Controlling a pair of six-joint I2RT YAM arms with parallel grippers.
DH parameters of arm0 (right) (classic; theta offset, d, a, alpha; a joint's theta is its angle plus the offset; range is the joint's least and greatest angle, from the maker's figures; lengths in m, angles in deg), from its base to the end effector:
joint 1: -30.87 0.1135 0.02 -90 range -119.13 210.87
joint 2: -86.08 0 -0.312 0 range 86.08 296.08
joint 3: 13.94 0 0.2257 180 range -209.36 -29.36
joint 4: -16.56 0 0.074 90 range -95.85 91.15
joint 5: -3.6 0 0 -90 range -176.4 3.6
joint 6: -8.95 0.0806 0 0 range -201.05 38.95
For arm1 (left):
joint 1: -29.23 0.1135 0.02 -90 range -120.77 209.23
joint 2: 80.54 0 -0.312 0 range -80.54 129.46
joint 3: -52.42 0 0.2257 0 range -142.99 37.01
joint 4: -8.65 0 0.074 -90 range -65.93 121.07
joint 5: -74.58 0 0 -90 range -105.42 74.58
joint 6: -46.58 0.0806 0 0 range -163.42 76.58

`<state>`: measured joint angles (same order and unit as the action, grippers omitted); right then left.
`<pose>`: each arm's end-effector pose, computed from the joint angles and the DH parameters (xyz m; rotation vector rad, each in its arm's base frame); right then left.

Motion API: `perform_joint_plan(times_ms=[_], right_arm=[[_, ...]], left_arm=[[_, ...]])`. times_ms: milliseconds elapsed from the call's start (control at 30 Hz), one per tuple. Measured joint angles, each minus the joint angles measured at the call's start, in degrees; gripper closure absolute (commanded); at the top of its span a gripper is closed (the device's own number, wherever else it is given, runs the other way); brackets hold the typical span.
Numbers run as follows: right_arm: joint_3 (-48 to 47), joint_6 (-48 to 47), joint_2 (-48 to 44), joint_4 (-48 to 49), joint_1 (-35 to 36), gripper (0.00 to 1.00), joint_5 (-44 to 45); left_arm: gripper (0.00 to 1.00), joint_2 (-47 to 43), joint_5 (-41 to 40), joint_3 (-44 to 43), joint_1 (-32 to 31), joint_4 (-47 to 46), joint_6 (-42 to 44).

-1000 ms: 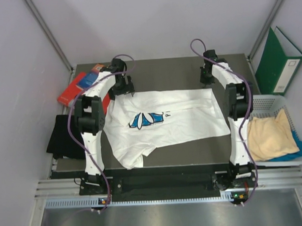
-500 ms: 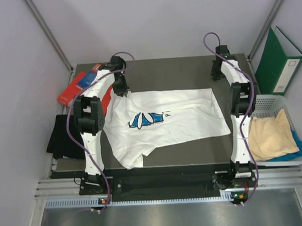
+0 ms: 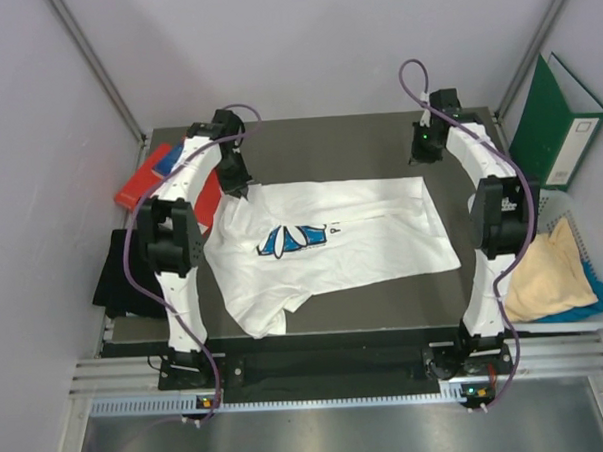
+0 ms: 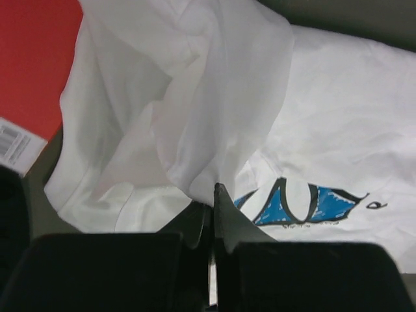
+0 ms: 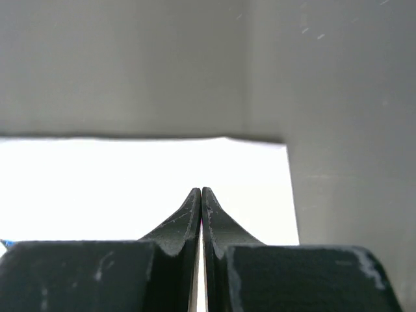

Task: Fold and stack the t-shirts
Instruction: Fold the flattened tshirt in 1/3 of the way

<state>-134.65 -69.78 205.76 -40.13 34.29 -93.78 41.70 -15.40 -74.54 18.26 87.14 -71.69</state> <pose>0.4855 0.0394 0.2615 0.1239 2.5484 0.2639 0.4463 -0.0865 0.2475 -0.4318 2.8390 -0.1380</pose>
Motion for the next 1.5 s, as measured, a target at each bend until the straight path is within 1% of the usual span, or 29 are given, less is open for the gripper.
perform_joint_plan(times_ms=[133, 233, 300, 367, 400, 433, 467, 500, 533, 567, 600, 700, 767, 833, 867, 900, 933, 1067, 1200, 1367, 1467, 1500], right_arm=[[3.7, -1.0, -1.3, 0.0, 1.4, 1.0, -2.0], [5.1, -1.6, -0.5, -1.4, 2.7, 1.0, -3.0], [5.1, -2.0, 0.8, -1.9, 3.9, 1.0, -3.3], [5.1, -2.3, 2.1, -2.2, 4.8, 1.0, -3.3], [5.0, -2.3, 2.9, -2.6, 5.2, 1.0, -3.3], [4.6, -2.4, 3.8, -3.1, 5.5, 1.0, -3.3], [4.2, -2.5, 4.7, -3.4, 5.8, 1.0, -3.2], [3.7, -2.6, 5.6, -3.7, 6.0, 1.0, -3.2], [3.2, -2.7, 6.4, -3.9, 6.2, 1.0, -3.0], [2.9, -2.8, 7.1, -4.0, 6.3, 1.0, -2.9], [2.8, -2.8, 7.6, -4.0, 6.4, 1.0, -2.7], [1.2, -2.8, 8.5, -4.9, 6.4, 1.0, -2.0], [-0.1, -2.9, 9.4, -5.1, 6.5, 1.0, -1.1], [-1.4, -2.9, 10.2, -5.9, 6.7, 1.0, -0.6], [-2.0, -2.9, 10.5, -6.2, 6.7, 1.0, -0.2], [-2.6, -2.8, 10.9, -6.7, 6.8, 1.0, 0.1], [-3.5, -2.8, 11.3, -7.2, 6.9, 1.0, 0.5], [-6.7, -2.8, 13.2, -9.0, 7.1, 1.0, 1.8], [-9.6, -2.7, 14.8, -10.5, 7.1, 1.0, 2.4], [-11.5, -2.7, 15.7, -11.5, 7.1, 1.0, 3.6], [-12.9, -2.7, 16.4, -12.1, 7.3, 1.0, 5.4], [-13.4, -2.7, 16.7, -12.3, 7.4, 1.0, 5.8]], left_arm=[[1.0, -5.2, 0.3, 1.8, 0.7, 3.3, -1.6], [1.0, -10.7, 0.3, 7.3, 1.5, 4.5, -2.6], [1.0, -14.1, -0.1, 12.6, 2.3, 4.9, -3.3], [1.0, -15.8, -0.4, 17.3, 2.9, 4.9, -3.6], [0.83, -16.3, -0.5, 20.0, 3.2, 4.7, -3.8], [0.74, -16.4, -0.7, 22.1, 3.5, 4.7, -3.9], [0.64, -16.4, -0.9, 24.3, 3.8, 4.5, -4.0], [0.44, -16.3, -1.0, 26.2, 4.1, 4.5, -4.1], [0.33, -16.2, -1.0, 27.6, 4.3, 4.5, -4.1], [0.19, -16.2, -1.1, 28.5, 4.5, 4.7, -4.0], [0.01, -16.2, -1.4, 28.7, 4.6, 4.8, -4.3], [0.01, -16.1, -2.3, 27.7, 4.9, 4.7, -4.1], [0.01, -16.1, -3.1, 25.0, 4.9, 4.7, -4.0], [0.03, -16.2, -4.2, 21.7, 4.7, 4.1, -3.5], [0.14, -16.3, -4.5, 20.0, 4.5, 3.4, -3.0], [0.36, -16.4, -4.7, 18.4, 4.4, 2.5, -2.4], [0.99, -16.5, -4.6, 16.8, 4.2, 1.6, -1.8], [1.0, -14.8, -4.4, 10.3, 2.1, -0.3, 1.0], [1.0, -6.9, -5.5, 2.2, -1.8, 0.0, 3.3], [1.0, 4.1, -5.9, 1.1, -5.7, 0.9, 4.2], [1.0, 9.5, -6.1, 0.7, -6.0, 2.3, 4.1], [1.0, 10.7, -6.1, -0.9, -5.9, 3.5, 4.0]])
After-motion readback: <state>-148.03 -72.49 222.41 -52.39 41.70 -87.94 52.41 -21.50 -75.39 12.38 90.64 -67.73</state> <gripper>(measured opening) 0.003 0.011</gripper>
